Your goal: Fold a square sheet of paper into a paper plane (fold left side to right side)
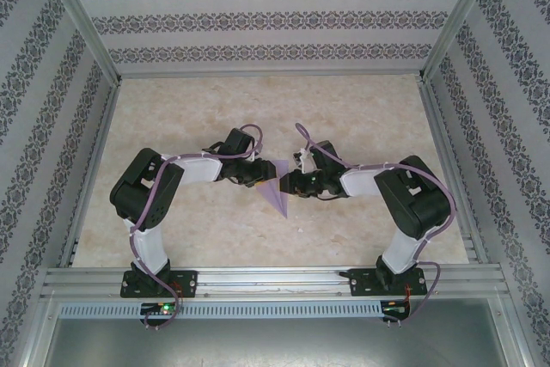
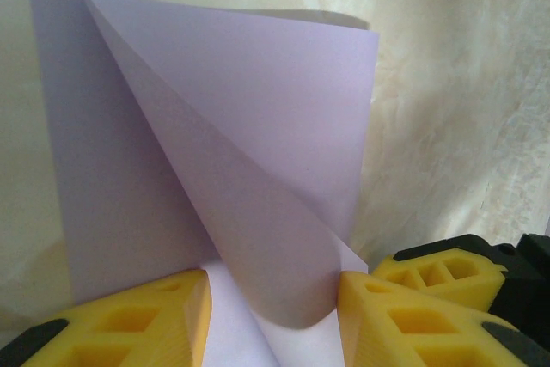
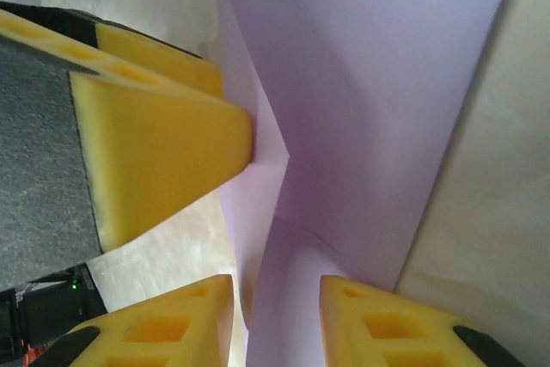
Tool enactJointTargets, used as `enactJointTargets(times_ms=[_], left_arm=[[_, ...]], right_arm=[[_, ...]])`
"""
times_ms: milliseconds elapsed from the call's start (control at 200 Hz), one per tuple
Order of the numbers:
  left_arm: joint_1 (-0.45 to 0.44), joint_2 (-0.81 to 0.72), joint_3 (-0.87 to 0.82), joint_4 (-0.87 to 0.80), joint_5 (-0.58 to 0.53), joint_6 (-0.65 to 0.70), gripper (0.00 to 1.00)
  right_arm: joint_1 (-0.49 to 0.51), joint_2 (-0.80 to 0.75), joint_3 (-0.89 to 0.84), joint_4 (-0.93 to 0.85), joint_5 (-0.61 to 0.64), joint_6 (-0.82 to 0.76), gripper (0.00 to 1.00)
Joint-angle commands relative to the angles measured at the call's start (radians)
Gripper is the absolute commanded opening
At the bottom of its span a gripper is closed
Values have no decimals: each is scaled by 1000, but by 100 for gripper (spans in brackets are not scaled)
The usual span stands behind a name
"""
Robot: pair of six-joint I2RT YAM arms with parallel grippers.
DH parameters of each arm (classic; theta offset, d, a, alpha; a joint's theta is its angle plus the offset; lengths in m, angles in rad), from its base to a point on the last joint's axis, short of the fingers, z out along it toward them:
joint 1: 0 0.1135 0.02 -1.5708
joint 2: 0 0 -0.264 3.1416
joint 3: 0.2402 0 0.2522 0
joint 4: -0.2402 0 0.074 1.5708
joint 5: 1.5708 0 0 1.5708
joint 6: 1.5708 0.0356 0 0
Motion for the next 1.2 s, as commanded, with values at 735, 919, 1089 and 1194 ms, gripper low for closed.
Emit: enactJointTargets(times_ms=[735, 919, 1089, 1194], left_arm=[[-7, 26, -5, -71, -68, 30, 44], [-7, 25, -4, -74, -68, 32, 44], [-8, 25, -4, -73, -69, 33, 44], [-7, 25, -4, -73, -70, 33, 44]], right_arm=[[5, -8, 16, -89, 104, -50, 0], [4, -6, 24, -106, 125, -62, 0], [4, -1, 42, -123, 131, -76, 0], [4, 0, 50, -131, 137, -84, 0]])
